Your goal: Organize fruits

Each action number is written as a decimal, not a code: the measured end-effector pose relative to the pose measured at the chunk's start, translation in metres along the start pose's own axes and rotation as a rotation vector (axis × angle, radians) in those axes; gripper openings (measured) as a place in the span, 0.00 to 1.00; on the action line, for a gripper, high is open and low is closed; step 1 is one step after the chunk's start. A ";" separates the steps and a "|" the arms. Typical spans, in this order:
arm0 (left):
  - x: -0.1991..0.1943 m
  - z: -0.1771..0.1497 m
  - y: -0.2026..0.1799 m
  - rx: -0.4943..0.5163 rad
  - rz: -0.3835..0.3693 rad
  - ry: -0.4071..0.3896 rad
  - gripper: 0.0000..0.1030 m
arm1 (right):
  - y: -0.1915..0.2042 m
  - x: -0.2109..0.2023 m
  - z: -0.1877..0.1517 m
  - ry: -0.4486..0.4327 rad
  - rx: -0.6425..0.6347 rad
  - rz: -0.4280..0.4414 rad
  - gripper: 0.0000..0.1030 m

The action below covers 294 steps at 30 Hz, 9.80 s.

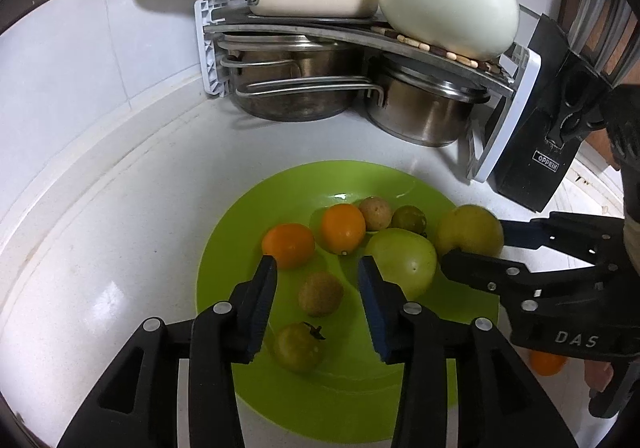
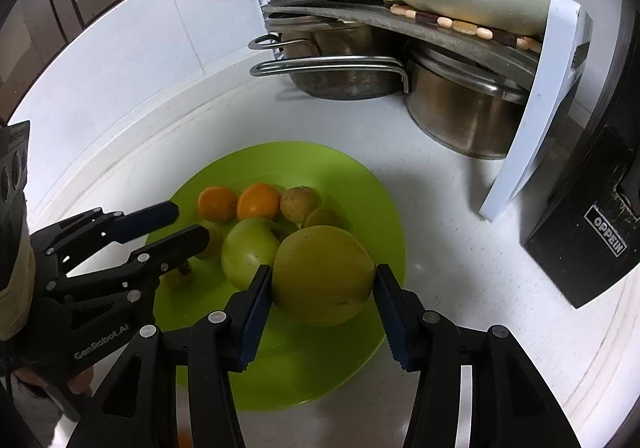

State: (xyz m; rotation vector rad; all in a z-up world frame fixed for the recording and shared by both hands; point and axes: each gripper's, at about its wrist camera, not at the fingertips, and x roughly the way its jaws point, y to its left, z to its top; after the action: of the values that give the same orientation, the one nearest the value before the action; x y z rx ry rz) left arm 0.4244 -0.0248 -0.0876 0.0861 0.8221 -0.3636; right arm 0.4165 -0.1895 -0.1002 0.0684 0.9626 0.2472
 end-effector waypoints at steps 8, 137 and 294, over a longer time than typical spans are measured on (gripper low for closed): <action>-0.026 -0.005 0.001 -0.032 0.028 -0.032 0.54 | 0.006 -0.009 0.000 -0.024 -0.026 0.004 0.57; -0.145 -0.107 -0.046 -0.084 0.067 -0.129 0.38 | 0.044 -0.132 -0.097 -0.197 -0.084 -0.012 0.42; -0.368 -0.235 -0.141 -0.071 0.325 -0.383 1.00 | 0.097 -0.336 -0.279 -0.455 -0.074 -0.111 0.84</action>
State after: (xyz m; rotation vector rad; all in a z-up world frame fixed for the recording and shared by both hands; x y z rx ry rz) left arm -0.0189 -0.0020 0.0301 0.0790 0.4302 -0.0388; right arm -0.0124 -0.1898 0.0270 0.0024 0.5018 0.1544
